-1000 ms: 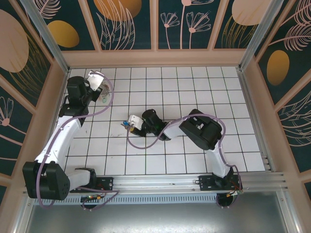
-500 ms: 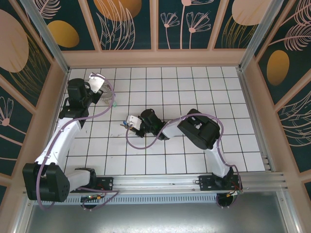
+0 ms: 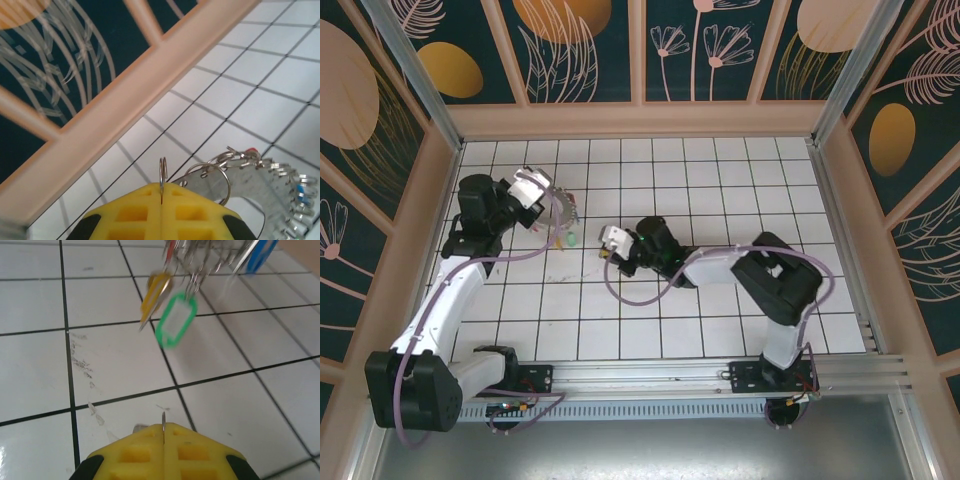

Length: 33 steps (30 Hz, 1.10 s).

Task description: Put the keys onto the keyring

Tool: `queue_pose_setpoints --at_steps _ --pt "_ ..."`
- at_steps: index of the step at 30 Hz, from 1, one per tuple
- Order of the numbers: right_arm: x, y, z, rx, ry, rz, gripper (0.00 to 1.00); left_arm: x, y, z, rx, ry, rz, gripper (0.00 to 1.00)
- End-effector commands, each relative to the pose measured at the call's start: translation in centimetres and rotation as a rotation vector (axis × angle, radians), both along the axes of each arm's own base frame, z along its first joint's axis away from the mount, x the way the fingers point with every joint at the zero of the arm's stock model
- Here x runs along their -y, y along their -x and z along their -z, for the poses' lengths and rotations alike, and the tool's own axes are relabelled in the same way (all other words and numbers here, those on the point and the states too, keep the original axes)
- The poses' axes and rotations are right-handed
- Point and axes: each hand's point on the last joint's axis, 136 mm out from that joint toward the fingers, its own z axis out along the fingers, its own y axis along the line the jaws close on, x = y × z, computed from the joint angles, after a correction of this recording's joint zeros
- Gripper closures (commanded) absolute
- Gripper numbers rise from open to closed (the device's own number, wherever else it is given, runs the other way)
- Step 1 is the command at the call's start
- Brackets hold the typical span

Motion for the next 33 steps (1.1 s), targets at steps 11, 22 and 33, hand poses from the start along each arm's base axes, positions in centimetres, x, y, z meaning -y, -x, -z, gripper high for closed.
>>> queue_pose_setpoints --at_steps 11,22,33 --pt "8.8 1.2 -8.0 0.072 -0.080 0.116 1.00 9.8 4.9 -1.3 0.097 -0.009 0.432 1.00" --pt "11.6 2.1 -13.7 0.161 -0.100 0.148 1.00 15.9 8.9 -0.2 0.036 0.016 0.675 1.00" --pt "10.4 2.4 -14.2 0.145 -0.111 0.125 1.00 18.6 8.1 -0.1 0.042 0.041 0.607 1.00"
